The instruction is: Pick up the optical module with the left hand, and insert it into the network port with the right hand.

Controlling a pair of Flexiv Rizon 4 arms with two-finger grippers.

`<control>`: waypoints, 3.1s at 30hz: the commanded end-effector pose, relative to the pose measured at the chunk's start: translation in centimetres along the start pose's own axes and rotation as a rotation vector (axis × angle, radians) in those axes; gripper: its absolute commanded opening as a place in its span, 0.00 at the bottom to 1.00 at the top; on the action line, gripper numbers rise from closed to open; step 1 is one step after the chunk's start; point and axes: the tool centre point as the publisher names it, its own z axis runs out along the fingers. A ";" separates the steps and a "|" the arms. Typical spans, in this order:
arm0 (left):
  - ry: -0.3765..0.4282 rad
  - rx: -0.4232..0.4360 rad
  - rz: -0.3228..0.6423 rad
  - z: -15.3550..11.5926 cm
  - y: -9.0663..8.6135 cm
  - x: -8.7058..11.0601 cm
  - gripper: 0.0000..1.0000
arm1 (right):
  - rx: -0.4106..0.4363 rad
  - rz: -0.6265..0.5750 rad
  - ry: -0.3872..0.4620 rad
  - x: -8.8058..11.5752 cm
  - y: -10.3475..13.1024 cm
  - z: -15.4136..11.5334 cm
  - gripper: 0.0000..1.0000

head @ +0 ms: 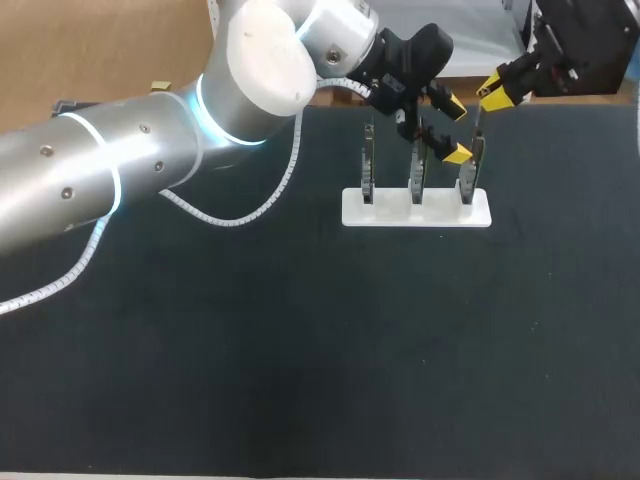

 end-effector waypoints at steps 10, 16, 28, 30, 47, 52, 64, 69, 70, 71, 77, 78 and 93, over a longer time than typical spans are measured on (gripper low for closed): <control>0.004 -0.001 -0.002 -0.1 -0.1 -0.1 1.00 | -0.004 0.019 -0.002 0.4 0.3 0.6 0.00; 0.004 -0.001 -0.002 -0.1 -0.1 -0.1 1.00 | -0.007 0.026 0.004 0.6 0.2 0.8 0.00; 0.004 -0.001 -0.002 -0.1 -0.1 -0.1 1.00 | 0.005 0.024 0.000 0.1 0.2 0.5 0.00; 0.004 -0.001 -0.002 -0.1 -0.1 -0.1 1.00 | 0.007 0.022 -0.001 0.0 0.2 0.4 0.00; 0.004 -0.001 -0.002 -0.1 -0.1 -0.1 1.00 | 0.002 0.037 0.016 0.8 0.5 0.8 0.00; 0.004 -0.001 -0.002 -0.1 -0.1 -0.1 1.00 | 0.002 0.041 0.018 0.9 0.5 0.8 0.00; 0.004 -0.001 -0.002 -0.1 -0.1 -0.1 1.00 | 0.014 0.027 0.016 0.6 0.4 0.2 0.00; 0.004 -0.001 -0.002 -0.1 -0.1 -0.1 1.00 | 0.011 0.028 0.015 0.6 0.2 0.4 0.00; 0.004 -0.001 -0.002 -0.1 -0.1 -0.1 1.00 | 0.011 0.028 0.015 0.6 0.2 0.5 0.00; 0.004 -0.001 -0.002 -0.1 -0.1 -0.1 1.00 | 0.009 0.029 0.015 0.6 0.2 0.5 0.00; 0.004 -0.001 -0.002 -0.1 -0.1 -0.1 1.00 | 0.005 0.032 0.018 0.7 0.2 0.6 0.00; 0.004 -0.001 -0.002 -0.1 -0.1 -0.1 1.00 | 0.004 0.032 0.019 0.7 0.2 0.6 0.00; 0.004 -0.001 -0.002 -0.1 -0.1 -0.1 1.00 | 0.014 0.022 0.013 0.2 0.3 0.4 0.00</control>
